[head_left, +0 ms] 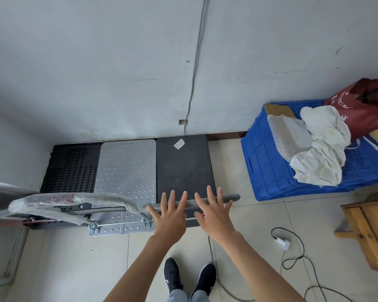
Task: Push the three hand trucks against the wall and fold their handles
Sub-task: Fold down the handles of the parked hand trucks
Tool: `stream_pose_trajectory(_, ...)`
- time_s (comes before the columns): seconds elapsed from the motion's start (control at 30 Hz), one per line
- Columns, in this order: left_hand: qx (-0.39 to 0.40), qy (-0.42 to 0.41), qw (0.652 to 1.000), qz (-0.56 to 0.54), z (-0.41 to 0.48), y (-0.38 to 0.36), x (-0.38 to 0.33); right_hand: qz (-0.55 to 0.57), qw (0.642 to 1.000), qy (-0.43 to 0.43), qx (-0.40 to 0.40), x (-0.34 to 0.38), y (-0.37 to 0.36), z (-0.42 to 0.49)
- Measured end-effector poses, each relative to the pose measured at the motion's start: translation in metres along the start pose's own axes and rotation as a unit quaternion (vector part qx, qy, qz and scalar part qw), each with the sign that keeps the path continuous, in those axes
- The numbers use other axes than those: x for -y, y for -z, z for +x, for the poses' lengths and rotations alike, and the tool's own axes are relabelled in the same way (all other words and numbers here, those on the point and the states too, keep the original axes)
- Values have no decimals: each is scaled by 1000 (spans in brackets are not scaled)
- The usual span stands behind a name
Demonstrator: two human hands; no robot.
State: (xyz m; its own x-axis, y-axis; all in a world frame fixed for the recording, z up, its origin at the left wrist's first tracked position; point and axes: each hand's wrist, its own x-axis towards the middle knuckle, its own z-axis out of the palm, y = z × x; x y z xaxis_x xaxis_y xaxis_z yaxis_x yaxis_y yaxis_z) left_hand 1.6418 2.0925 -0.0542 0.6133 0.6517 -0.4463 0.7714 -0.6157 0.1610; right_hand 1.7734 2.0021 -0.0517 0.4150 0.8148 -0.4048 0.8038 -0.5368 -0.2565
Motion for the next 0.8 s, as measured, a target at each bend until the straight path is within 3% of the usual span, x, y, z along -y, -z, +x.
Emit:
stream_pose_trajectory(0.23, 4, -2, 1000, -23, -7, -1, 1, -4, 1000, -21, -5, 10, -4, -9)
stream_pose_trajectory(0.4, -16, 3, 999, -37, -9, 17, 42, -3, 1000, -16, -20, 55, 8, 1)
stream_pose_trajectory(0.6, -65, 49, 996, -32, -14, 48, 148, 15, 999, 31, -27, 177, -7, 26)
stream_pose_trajectory(0.8, -103, 63, 992, -49, -26, 76, 302, 82, 994, 69, -6, 327, -40, 50)
